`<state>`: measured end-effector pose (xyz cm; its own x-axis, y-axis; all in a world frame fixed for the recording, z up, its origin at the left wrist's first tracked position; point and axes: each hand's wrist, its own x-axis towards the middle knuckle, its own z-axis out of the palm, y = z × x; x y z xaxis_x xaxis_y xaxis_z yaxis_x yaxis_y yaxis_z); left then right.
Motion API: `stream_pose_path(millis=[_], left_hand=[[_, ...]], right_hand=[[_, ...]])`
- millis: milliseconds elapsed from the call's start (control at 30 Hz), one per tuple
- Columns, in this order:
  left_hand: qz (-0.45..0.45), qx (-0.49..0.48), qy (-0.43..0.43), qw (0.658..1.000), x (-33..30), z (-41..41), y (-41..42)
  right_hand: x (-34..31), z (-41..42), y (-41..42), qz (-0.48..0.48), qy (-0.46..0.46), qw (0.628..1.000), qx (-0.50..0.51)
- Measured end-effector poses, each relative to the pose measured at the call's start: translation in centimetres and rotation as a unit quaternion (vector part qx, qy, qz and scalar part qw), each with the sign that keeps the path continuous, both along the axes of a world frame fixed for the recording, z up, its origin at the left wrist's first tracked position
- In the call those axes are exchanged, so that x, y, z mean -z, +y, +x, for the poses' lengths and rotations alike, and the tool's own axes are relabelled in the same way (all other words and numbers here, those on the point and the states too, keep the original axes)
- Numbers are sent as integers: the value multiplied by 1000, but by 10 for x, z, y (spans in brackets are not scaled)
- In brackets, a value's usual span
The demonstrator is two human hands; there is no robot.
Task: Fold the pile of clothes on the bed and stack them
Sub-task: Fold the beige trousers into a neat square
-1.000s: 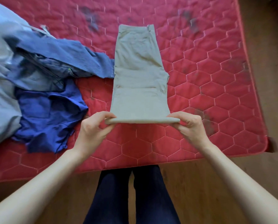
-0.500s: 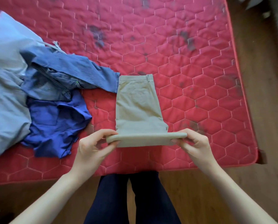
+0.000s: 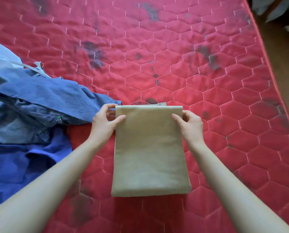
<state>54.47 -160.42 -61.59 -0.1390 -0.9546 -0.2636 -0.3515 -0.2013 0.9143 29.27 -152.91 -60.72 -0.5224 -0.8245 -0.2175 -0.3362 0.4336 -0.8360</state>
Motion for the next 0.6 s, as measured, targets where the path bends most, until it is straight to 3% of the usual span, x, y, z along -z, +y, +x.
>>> stream_pose_path(millis=[133, 233, 367, 600], left_hand=[[61, -9, -47, 997, 74, -15, -33], [52, -50, -38, 997, 102, -23, -42], [59, -68, -24, 996, 105, -27, -46], [114, 28, -128, 985, 100, -20, -16]], right_hand=[[72, 0, -56, 65, 64, 996, -1], [102, -4, -79, 79, 75, 993, 38], [112, -8, -85, 93, 82, 992, 28], [98, 2, -41, 99, 17, 995, 18]])
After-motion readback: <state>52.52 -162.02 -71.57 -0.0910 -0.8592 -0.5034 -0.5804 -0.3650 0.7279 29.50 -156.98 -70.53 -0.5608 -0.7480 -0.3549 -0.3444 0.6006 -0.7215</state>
